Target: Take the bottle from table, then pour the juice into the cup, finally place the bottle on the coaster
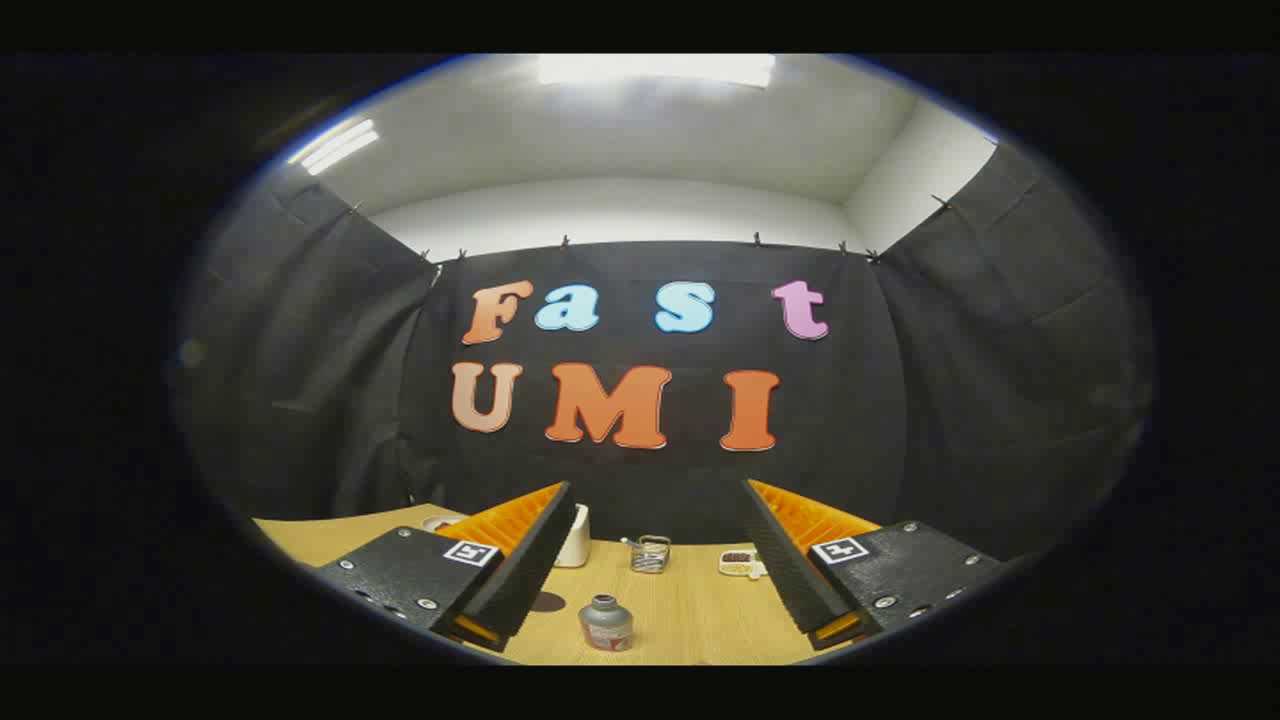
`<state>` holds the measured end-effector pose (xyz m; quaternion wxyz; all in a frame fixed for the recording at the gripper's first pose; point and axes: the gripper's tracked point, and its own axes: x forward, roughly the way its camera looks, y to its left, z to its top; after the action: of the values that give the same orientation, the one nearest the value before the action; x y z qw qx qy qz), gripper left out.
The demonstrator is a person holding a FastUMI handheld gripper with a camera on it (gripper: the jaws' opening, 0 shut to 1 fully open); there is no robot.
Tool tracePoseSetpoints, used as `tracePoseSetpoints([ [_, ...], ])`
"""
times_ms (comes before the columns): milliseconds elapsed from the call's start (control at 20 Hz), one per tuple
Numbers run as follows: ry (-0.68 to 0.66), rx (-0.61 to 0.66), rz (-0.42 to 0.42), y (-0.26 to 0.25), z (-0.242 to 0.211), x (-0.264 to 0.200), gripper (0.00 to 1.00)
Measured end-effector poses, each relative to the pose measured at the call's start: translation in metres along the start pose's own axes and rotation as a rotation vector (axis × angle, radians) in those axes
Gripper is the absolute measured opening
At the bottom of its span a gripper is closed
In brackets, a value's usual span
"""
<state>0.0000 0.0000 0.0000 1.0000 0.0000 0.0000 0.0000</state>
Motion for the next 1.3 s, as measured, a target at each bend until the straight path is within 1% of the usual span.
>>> tracePoseSetpoints([
  [500,0.054,0.004,0.008,0.006,-0.020,0.004,0.98],
  [750,0.074,0.010,-0.006,0.003,-0.029,0.008,0.98],
  [900,0.083,0.010,-0.002,0.005,-0.033,0.010,0.98],
  [1050,0.083,-0.016,0.002,0.006,-0.035,0.008,0.98],
  [1300,0.091,0.007,0.025,0.008,-0.038,0.002,0.98],
])
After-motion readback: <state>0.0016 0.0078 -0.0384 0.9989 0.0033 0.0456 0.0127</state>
